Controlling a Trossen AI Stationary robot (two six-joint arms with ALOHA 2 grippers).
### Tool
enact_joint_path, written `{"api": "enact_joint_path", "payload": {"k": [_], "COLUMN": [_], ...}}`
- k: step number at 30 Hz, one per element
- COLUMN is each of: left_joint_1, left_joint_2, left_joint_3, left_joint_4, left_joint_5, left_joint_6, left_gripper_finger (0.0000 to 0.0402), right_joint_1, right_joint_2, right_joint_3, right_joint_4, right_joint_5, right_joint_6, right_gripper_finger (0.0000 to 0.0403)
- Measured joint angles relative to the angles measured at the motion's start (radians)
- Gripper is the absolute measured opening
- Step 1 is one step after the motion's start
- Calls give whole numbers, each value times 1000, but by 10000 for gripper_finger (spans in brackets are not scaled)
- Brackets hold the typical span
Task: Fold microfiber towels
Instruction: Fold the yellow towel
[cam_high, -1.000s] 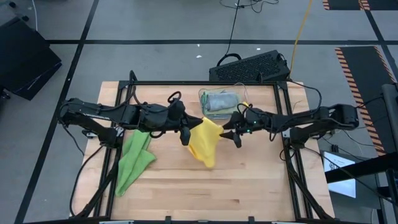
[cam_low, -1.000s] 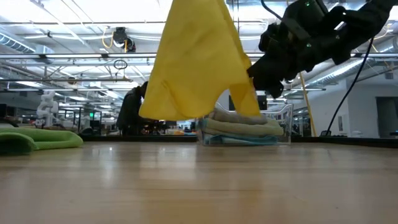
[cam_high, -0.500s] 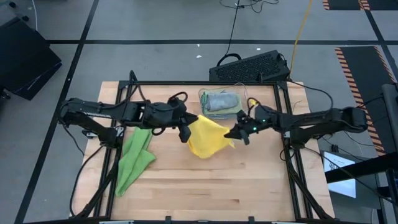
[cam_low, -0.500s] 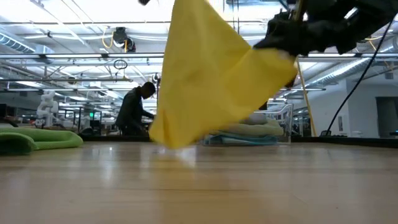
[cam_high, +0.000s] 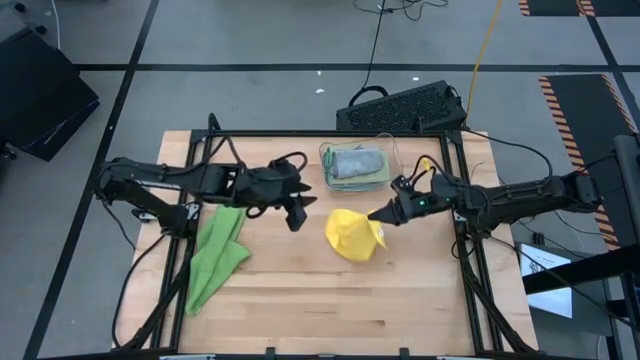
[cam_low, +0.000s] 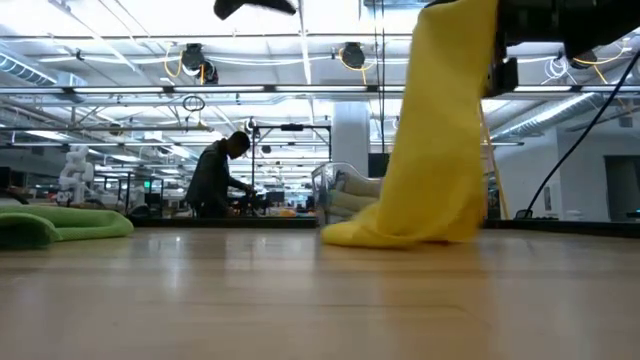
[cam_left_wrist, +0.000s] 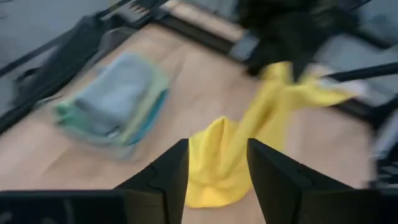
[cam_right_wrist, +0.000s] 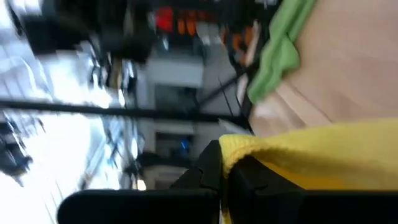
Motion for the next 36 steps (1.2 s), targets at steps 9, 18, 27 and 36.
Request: {"api": "enact_joint_path", "payload": {"k": [9,18,27,36], "left_joint_1": [-107,-191,-258,-212], "left_joint_2": [14,160,285,343], "left_joint_3": [0,1,-1,0], "left_joint_4": [267,440,573,635], "left_joint_5": [-33,-128,-344,-466], "left_joint_6": [11,84,127,176], "left_gripper_finger": [159,229,264,236], "right_joint_1": [11,11,11,11], "right_joint_2": [6,88,155,154], "right_joint_3": [27,135,159,160], "right_joint_4": [18,21,46,78], "right_joint_5": [222,256,386,524], "right_joint_6": [42,34,42,34], "right_gripper_finger": [1,1,0,0]}}
